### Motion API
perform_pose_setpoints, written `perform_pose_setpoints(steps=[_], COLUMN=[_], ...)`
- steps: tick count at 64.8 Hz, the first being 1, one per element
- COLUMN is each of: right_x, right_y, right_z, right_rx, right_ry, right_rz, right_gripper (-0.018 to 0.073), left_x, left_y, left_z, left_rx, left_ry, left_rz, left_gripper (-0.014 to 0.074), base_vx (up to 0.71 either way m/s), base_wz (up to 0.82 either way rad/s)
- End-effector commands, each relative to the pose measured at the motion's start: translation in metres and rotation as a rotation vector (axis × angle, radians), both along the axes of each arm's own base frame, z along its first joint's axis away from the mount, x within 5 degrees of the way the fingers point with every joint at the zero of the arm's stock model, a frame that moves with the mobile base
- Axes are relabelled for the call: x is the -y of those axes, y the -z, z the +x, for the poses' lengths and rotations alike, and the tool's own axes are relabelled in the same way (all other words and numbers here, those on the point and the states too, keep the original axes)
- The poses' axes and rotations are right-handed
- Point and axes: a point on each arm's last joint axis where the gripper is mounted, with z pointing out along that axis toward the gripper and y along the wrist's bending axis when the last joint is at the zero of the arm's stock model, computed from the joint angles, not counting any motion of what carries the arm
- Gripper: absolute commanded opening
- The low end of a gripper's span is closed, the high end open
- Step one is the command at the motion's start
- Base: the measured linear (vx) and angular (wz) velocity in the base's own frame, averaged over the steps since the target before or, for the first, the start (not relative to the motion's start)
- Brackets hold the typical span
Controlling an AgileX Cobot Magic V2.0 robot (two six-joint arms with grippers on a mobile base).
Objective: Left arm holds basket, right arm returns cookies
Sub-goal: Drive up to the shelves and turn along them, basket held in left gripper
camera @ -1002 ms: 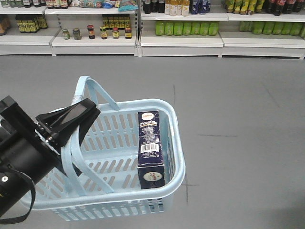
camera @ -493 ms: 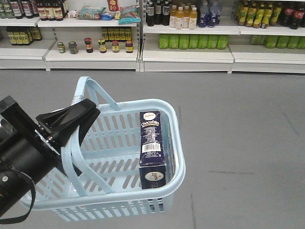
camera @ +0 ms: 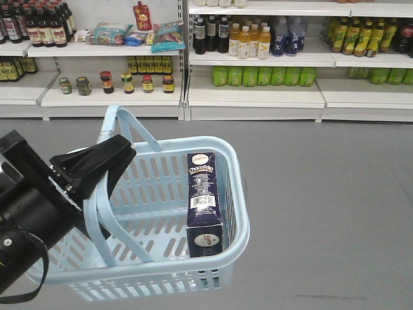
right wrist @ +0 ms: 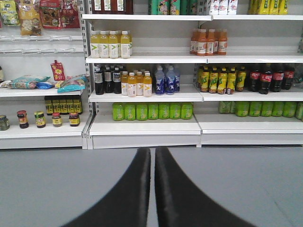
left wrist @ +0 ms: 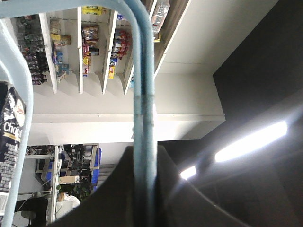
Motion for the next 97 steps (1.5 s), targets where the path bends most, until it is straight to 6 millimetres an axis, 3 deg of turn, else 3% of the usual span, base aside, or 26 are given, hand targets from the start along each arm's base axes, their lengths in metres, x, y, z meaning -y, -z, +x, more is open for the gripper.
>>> perform_pose_setpoints(steps=[1,97], right_x=[0.0004,0.0004], right_y=[-0.0010,-0.0010], right_z=[-0.0001,-0.0001], right_rx=[0.061,0.061], right_ry=[0.005,0.005], right_rz=[-0.018,-0.018], right_gripper=[-0.0006,-0.0006], left_x=[-0.0020,-0.0019], left_y=[-0.0263,-0.0257], left_z=[-0.0050,-0.0047], left_rx=[0.139,0.133], left_ry=[0.012,0.011], left_rz=[-0.126,-0.122], left_gripper=[-0.0003,-0.0003], base_vx=[0.59,0.55], base_wz=[-0.03,-0.04])
